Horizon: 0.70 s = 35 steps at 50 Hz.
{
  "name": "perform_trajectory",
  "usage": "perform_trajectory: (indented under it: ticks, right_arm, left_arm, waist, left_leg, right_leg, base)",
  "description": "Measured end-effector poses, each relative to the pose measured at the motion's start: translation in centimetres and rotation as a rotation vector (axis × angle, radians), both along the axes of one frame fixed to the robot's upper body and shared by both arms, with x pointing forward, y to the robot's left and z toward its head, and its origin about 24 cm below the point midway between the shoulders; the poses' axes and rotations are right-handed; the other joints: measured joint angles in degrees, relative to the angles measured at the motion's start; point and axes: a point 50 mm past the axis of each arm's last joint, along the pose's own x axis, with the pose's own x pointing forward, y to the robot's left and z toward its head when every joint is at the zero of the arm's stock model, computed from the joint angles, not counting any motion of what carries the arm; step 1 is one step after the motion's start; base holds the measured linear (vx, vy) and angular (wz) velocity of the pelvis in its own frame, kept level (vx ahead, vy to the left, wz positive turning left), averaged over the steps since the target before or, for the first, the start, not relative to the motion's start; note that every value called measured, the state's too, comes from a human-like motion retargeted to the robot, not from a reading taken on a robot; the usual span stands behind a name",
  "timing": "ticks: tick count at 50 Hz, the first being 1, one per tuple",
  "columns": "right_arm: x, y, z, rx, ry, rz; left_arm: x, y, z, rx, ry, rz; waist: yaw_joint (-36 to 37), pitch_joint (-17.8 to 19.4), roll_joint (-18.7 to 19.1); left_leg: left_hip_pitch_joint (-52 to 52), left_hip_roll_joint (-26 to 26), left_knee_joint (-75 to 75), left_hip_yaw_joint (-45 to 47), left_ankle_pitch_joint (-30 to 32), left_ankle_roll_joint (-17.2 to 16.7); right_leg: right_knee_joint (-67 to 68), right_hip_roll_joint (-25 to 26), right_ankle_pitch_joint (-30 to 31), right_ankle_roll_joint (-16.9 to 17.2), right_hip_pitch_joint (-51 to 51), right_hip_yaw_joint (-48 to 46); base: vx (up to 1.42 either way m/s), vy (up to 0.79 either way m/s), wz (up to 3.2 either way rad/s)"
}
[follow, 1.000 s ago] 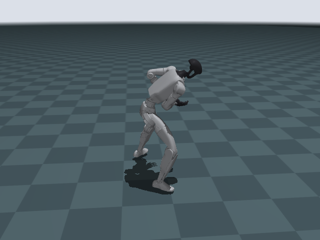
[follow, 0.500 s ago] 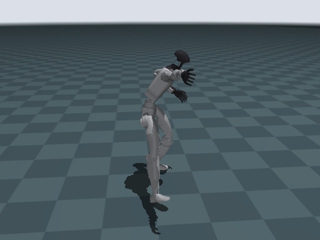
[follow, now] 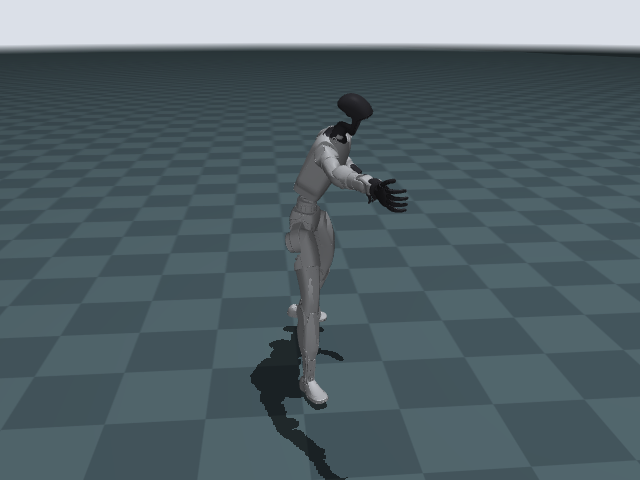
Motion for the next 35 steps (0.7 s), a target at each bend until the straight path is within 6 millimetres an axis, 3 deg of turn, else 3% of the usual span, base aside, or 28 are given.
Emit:
perform_trajectory:
  ticks: [4,8,12,15,21,25,30,35]
  right_arm:
    - [-0.3,-0.2,-0.3,-0.011,-0.021,0.02]
    - [0.9,0.7,-1.3,-0.018,-0.05,0.081]
    - [3.0,2.9,-3.6,-0.06,-0.069,0.184]
    - [4.4,5.1,-6.5,-0.096,-0.073,0.269]
    - [5.7,11.7,-13.9,-0.121,-0.071,0.467]
    - [4.9,17.3,-17.7,-0.201,-0.031,0.562]
    - [3.4,23.7,-19.9,-0.597,0.078,0.458]
    - [2.1,30.2,-20.9,-0.905,0.056,0.597]
  left_arm:
    - [0.0,0.8,-0.3,0.033,-0.004,0.047]
    - [0.2,0.9,-0.9,-0.036,0.0,0.115]
    - [1.0,0.9,-1.3,-0.051,-0.007,0.166]
    - [1.9,0.9,-1.3,-0.04,-0.02,0.198]
    - [3.9,-0.2,-1.9,-0.225,0.005,0.298]
    - [5.5,-1.8,-2.3,-0.403,0.054,0.345]
    - [7.3,-4.0,-1.8,-0.598,0.095,0.279]
    - [8.3,-5.8,-1.7,-0.676,0.119,0.118]
  waist:
    - [1.0,-1.4,0.5]
    - [1.7,-2.9,0.7]
    - [1.7,-5.1,-0.2]
    - [2.1,-7.2,-1.6]
    - [1.7,-12.7,-5.5]
    - [1.2,-15.6,-8.3]
    - [2.3,-17.1,-11.5]
    - [2.9,-16.1,-13.5]
  left_leg:
    - [-0.8,-3.7,-0.5,-1.4,-4.5,-1.4]
    - [-1.4,-10.3,-2.6,-6.2,-11.4,-2.1]
    - [-1.4,-13.2,-3.3,-6.5,-12.8,3.5]
    - [-1.0,-12.7,-2.3,-7.2,-12.6,6.4]
    - [1.1,-12.4,-3.2,-5.8,-13.6,6.5]
    - [2.5,-13.3,-4.1,-5.1,-13.7,7.3]
    - [5.4,-14.3,-5.1,-2.5,-14.6,7.4]
    - [7.7,-14.9,-5.8,-0.7,-15.6,6.8]
  right_leg:
    - [-2.7,1.5,-0.4,0.7,2.3,-1.1]
    - [-5.7,3.3,-0.2,1.4,4.4,-1.4]
    - [-8.2,4.3,0.6,1.5,6.0,-1.7]
    - [-9.5,5.0,1.2,1.0,6.8,-1.1]
    - [-10.3,5.6,1.7,1.1,7.9,-0.2]
    - [-10.2,4.8,2.2,1.0,8.3,0.4]
    - [-9.8,4.1,2.6,-0.3,8.2,3.3]
    - [-9.3,3.8,2.7,-0.3,8.2,5.2]
  base:
    - [0.14,-0.1,0.0]
    - [0.11,-0.02,-0.16]
    - [0.07,0.05,-0.1]
    - [0.09,0.1,-0.25]
    - [0.09,0.12,-0.19]
    - [0.07,0.12,-0.17]
    - [0.04,0.12,-0.45]
    - [-0.01,0.12,-0.36]
